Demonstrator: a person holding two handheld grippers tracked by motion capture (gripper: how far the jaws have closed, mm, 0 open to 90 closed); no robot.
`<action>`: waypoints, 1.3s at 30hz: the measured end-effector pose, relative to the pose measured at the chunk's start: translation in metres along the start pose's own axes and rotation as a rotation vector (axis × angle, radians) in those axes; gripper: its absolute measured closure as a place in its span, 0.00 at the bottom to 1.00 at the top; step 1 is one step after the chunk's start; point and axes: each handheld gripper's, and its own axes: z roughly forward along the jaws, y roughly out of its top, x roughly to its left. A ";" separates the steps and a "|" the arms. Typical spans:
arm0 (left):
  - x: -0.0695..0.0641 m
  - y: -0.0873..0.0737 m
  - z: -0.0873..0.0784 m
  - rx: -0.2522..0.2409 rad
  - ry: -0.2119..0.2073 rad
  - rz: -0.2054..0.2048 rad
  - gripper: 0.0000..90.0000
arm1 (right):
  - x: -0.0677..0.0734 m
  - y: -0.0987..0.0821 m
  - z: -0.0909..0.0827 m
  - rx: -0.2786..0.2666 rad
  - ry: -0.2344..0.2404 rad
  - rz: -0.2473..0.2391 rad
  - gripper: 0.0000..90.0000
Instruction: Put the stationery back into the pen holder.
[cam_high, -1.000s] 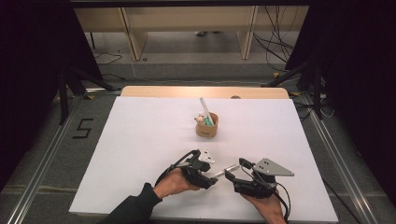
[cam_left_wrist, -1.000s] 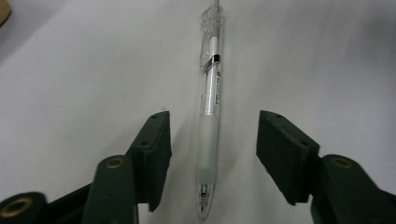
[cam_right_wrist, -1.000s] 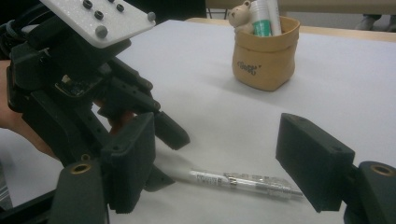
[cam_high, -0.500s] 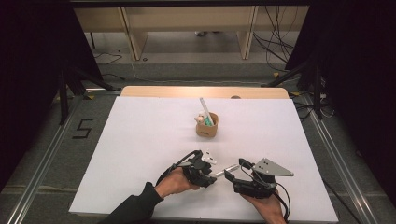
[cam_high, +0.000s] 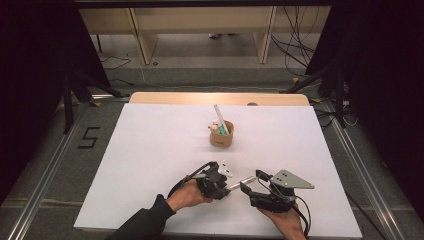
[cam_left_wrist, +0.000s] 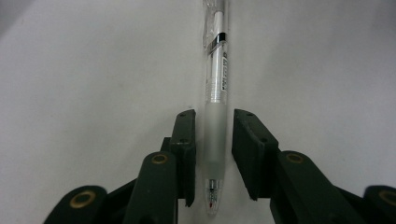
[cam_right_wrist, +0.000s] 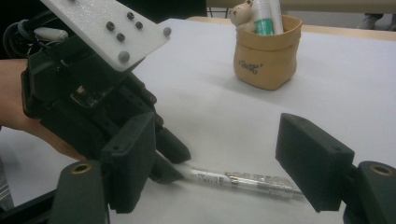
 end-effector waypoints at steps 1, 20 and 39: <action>0.000 0.000 0.000 0.006 0.002 0.008 0.78 | 0.000 0.000 0.000 0.001 0.000 0.000 0.33; 0.002 -0.001 -0.001 0.001 -0.042 0.028 0.88 | 0.000 0.000 0.000 0.001 -0.002 -0.002 0.33; 0.017 0.000 -0.032 0.017 -0.114 0.038 0.88 | 0.002 0.002 -0.001 -0.004 0.010 -0.028 0.33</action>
